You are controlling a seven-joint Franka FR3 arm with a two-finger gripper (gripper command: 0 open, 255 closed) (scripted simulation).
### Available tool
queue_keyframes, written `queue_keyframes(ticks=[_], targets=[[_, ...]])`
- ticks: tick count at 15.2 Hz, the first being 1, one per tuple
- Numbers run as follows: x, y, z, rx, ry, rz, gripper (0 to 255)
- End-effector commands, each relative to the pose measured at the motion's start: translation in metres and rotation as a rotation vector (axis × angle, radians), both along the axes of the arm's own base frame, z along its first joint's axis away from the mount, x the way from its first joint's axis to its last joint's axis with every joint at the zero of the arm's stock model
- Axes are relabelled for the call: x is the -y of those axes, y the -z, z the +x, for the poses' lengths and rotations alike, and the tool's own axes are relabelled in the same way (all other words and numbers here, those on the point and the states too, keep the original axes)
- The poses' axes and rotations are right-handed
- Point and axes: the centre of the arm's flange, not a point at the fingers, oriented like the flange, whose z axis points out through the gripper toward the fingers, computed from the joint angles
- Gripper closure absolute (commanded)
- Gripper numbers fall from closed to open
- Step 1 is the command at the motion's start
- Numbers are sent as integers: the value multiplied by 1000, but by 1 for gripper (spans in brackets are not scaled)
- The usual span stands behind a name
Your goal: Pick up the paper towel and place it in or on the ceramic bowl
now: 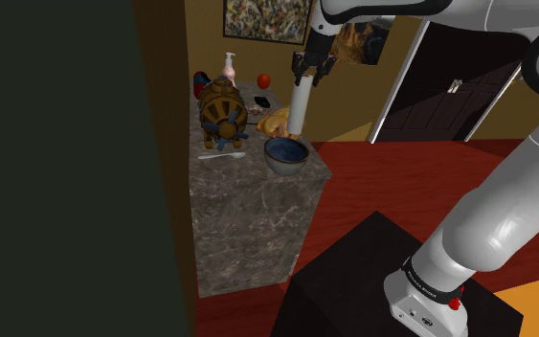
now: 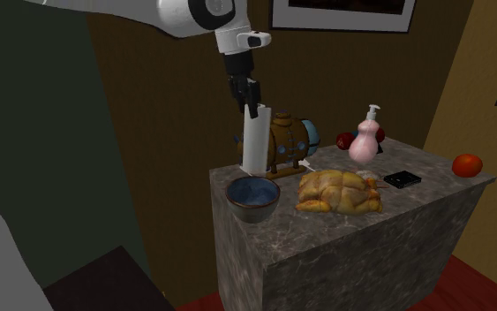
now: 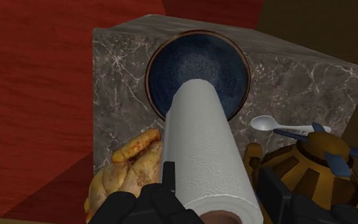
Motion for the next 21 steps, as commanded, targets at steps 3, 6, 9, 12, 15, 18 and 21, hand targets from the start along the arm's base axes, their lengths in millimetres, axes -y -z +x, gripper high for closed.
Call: queue_keyframes(ticks=[3, 6, 9, 12, 15, 18, 21], targets=[[0, 22, 0, 1, 0, 0, 255], [0, 37, 0, 1, 0, 0, 255], [0, 53, 0, 1, 0, 0, 255], [0, 69, 0, 1, 0, 0, 255], [0, 83, 0, 1, 0, 0, 255], [0, 83, 0, 1, 0, 0, 255], [0, 83, 0, 1, 0, 0, 255]])
